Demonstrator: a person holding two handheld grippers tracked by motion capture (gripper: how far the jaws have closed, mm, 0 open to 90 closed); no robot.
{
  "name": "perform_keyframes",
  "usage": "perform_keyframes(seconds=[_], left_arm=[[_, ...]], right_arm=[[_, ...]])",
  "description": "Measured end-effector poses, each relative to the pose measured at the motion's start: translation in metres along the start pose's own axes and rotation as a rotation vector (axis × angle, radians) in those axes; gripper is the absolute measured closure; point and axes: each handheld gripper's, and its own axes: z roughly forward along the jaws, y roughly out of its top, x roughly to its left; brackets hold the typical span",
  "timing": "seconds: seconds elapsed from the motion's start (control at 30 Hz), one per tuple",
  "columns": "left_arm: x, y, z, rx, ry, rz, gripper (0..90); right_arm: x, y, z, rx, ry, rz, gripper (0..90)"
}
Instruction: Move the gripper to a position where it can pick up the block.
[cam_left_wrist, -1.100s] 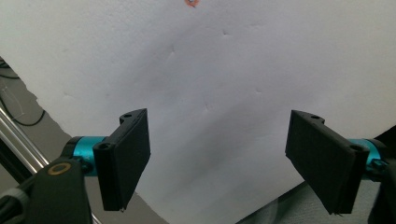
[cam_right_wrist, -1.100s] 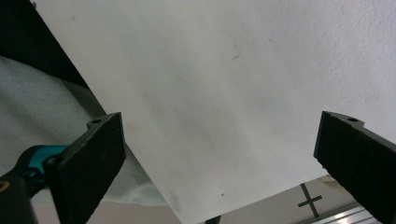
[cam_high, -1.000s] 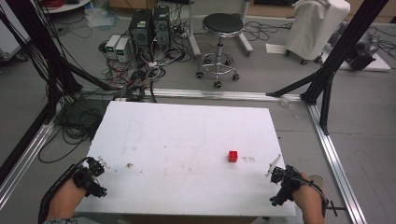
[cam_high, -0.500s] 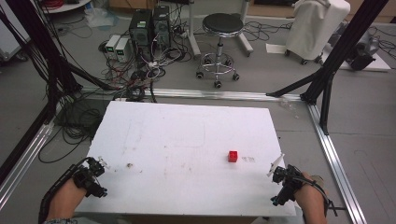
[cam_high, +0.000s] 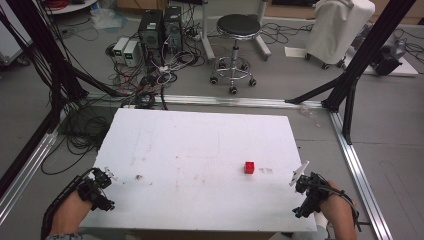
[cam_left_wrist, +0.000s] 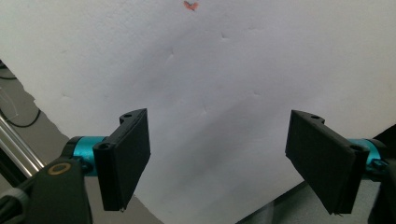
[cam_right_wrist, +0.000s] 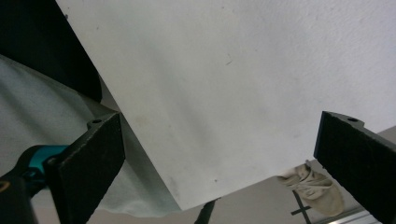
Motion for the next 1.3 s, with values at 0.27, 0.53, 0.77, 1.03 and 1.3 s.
perform_keyframes(seconds=[0.27,0.53,0.77,1.03,1.3], left_arm=[[0.002,0.009,0.001,0.004,-0.004,0.005,22.3],[0.001,0.012,0.001,0.006,-0.01,0.018,22.3],[0.003,0.011,0.001,0.005,-0.011,0.006,22.3],[0.003,0.011,0.0,-0.001,-0.015,0.005,22.3],[0.003,0.011,0.001,-0.002,-0.019,0.009,22.3]], right_arm=[[-0.004,0.008,-0.024,0.003,-0.035,-0.062,1.6],[-0.02,0.013,-0.048,0.005,-0.055,-0.15,1.6],[-0.032,0.042,-0.068,0.017,-0.072,-0.3,1.6],[-0.042,0.082,-0.083,0.032,-0.072,-0.355,1.6],[-0.046,0.121,-0.076,0.049,-0.061,-0.454,1.6]])
